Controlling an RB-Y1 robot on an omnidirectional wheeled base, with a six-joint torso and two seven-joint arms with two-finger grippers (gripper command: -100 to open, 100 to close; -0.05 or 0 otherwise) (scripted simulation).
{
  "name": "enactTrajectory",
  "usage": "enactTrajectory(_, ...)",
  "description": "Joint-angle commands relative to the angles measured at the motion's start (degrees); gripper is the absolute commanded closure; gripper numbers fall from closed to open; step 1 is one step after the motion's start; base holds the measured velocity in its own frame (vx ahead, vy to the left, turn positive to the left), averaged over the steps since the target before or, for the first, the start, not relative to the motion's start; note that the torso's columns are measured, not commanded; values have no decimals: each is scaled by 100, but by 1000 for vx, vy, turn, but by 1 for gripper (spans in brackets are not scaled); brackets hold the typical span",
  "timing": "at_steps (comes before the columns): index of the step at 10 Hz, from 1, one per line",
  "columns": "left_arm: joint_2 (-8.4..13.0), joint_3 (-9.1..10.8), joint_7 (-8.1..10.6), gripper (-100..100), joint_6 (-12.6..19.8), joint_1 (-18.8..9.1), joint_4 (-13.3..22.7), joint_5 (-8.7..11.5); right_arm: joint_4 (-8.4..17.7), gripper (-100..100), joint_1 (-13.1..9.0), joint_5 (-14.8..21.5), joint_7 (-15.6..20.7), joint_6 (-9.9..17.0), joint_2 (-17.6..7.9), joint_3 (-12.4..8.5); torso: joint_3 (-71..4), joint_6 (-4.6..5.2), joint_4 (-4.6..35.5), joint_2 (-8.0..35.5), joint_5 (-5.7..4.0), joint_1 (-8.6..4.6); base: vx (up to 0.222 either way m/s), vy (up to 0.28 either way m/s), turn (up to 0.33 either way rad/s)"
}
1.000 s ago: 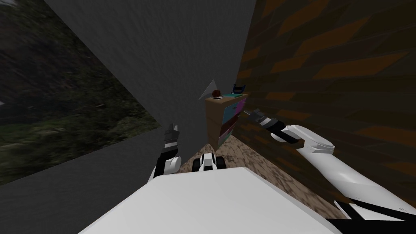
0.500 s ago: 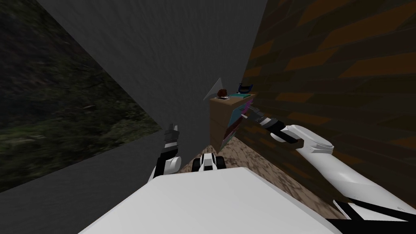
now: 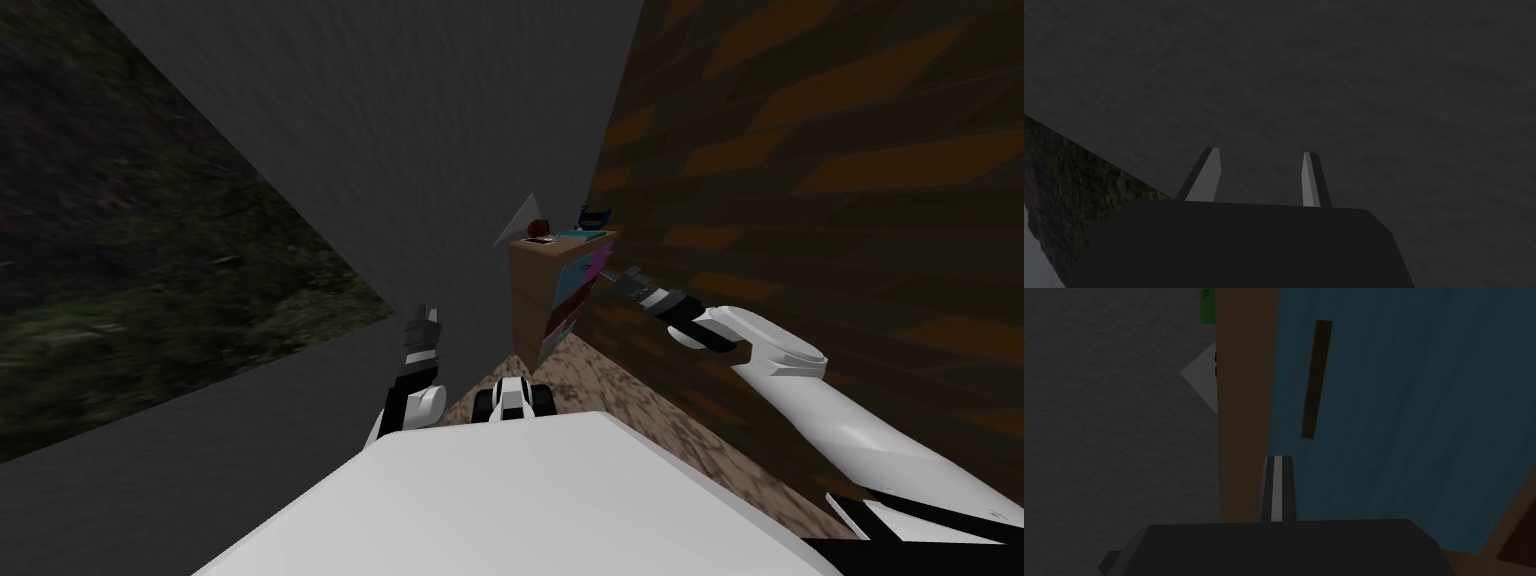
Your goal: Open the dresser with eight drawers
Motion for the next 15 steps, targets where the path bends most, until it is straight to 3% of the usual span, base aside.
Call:
enactTrajectory(1,0,0,0,0,0,0,0,0,-17,100,19,-13,-13,-24,-18,-13,-8,-1,-4,-12,4,18,-75,-43,-15)
enactTrajectory(2,-1,-1,0,0,0,1,0,0,-2,-100,22,16,63,-7,79,23,-29,-5,-14,-49,12,43,51,37,64)
enactTrajectory(5,-2,-2,0,0,-1,4,-1,0,18,-100,21,55,163,22,204,71,-40,-5,-20,-60,11,38,126,82,46)
enactTrajectory(7,-2,-2,0,0,-1,3,-1,0,23,-100,-33,30,3,101,6,20,1,2,1,4,1,0,62,58,29)
enactTrajectory(8,-2,-2,0,0,0,2,0,0,9,-100,-12,42,79,66,84,48,1,-1,1,0,3,14,40,44,10)
enactTrajectory(9,-1,-6,0,0,0,4,0,-1,9,100,-16,41,60,78,73,44,-4,0,-1,-5,3,11,0,0,0)
enactTrajectory(14,1,-8,1,0,1,4,3,-1,-37,100,31,-12,3,-12,-5,10,-17,-2,-8,-27,3,8,-108,-87,-50)
enactTrajectory(15,0,-8,1,0,1,5,3,-1,-20,-100,31,19,79,8,89,45,-33,-5,-16,-54,8,34,67,38,62)
